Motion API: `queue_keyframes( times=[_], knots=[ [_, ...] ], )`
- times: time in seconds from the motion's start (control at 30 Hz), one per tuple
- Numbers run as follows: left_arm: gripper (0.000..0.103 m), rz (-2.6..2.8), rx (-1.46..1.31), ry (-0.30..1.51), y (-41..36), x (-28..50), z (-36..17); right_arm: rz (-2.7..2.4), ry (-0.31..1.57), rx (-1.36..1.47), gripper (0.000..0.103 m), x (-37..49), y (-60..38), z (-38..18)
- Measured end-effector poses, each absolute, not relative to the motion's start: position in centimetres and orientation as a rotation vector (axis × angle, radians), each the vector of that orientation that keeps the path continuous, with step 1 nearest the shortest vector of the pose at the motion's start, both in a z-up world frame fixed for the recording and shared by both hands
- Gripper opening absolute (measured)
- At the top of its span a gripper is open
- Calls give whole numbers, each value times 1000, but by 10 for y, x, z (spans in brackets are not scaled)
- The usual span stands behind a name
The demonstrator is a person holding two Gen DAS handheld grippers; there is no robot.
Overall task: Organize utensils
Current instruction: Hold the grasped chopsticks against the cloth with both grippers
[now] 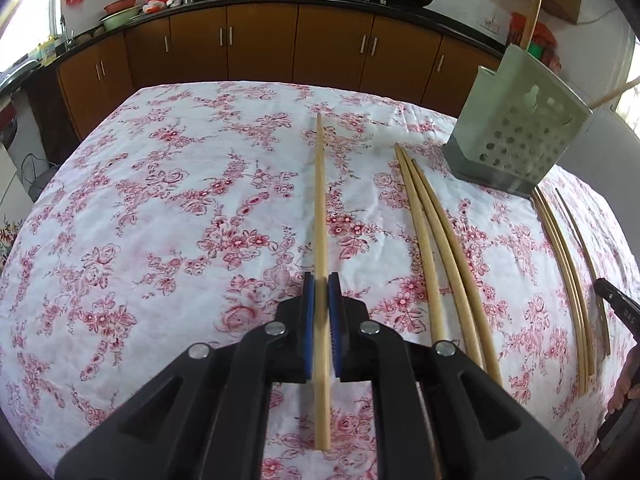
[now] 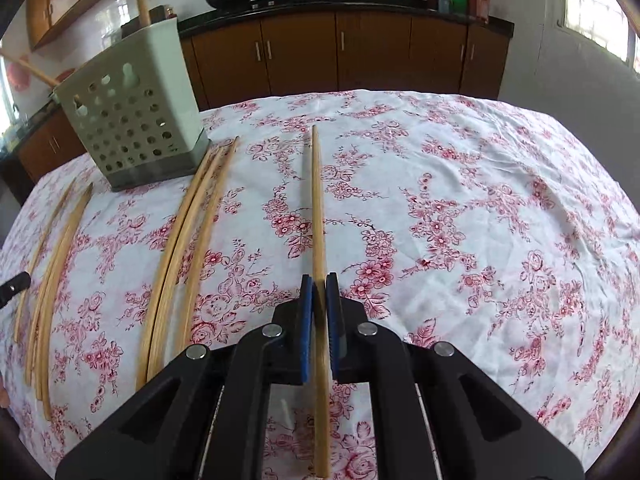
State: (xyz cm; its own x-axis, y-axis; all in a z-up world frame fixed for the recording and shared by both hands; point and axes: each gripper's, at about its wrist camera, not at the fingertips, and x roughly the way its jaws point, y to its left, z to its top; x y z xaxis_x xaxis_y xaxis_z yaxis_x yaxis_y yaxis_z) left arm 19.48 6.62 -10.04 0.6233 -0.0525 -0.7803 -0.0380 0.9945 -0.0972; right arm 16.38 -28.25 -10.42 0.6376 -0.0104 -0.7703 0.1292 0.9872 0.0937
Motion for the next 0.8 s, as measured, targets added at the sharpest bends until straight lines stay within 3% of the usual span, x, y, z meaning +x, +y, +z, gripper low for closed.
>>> queue_keyframes(
  times=[0.8],
  knots=[
    [11,-31,-194,889,75,191,-102,-81,878,135,9,165,-282,-105]
  ],
)
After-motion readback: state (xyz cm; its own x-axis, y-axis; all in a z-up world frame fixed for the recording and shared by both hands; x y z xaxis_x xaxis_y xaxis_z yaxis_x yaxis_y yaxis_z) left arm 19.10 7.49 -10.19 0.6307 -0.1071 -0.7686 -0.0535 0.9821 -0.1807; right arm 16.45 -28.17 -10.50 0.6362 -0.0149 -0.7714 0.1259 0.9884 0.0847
